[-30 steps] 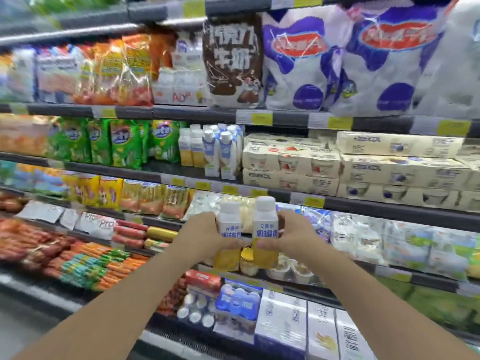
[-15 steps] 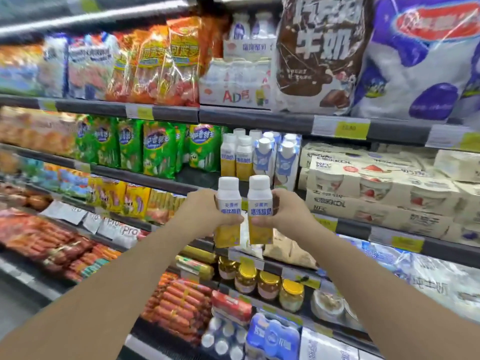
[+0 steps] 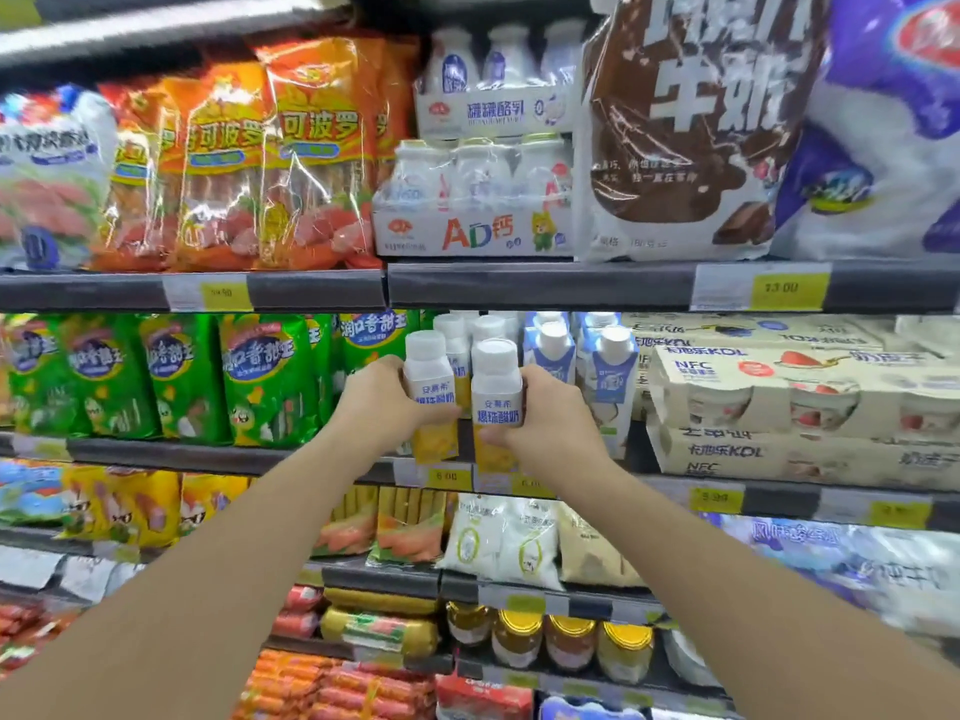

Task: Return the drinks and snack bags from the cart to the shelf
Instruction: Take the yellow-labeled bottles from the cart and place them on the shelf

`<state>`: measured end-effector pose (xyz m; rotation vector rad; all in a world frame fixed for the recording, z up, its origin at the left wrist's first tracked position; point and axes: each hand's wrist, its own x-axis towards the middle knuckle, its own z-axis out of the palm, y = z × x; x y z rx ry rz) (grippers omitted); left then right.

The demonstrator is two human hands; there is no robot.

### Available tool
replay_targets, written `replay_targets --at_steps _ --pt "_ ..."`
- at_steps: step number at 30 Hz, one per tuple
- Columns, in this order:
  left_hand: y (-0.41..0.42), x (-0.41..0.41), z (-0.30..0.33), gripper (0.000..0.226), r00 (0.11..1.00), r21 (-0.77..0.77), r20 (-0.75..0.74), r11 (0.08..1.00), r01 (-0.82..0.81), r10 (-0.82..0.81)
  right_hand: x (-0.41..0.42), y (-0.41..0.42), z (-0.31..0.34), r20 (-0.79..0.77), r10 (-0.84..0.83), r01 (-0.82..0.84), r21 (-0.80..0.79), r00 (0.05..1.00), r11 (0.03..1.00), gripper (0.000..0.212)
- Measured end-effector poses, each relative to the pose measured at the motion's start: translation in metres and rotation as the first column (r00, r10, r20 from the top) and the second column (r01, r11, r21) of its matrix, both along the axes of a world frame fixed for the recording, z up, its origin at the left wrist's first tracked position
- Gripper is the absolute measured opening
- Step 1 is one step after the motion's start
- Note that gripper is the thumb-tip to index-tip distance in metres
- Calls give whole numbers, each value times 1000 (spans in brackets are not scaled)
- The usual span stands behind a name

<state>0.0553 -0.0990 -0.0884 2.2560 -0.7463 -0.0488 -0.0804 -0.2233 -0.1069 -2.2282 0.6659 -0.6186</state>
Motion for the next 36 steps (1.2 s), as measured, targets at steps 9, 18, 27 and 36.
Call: replay_targets --at_steps 9,18,27,36 --pt "-16 40 -23 54 992 -7 -13 992 122 -122 42 24 -4 -148 -251 223 -184 957 957 45" --pt "-17 52 -31 58 976 111 30 971 210 -215 43 29 1 -229 -316 254 -263 921 931 66" --pt "-20 48 -35 53 974 -9 48 975 222 -222 45 31 -3 -194 -392 352 -210 899 912 55" --pt "-13 60 -30 43 960 41 66 962 271 -273 54 31 -6 -203 -429 387 -218 880 896 42"
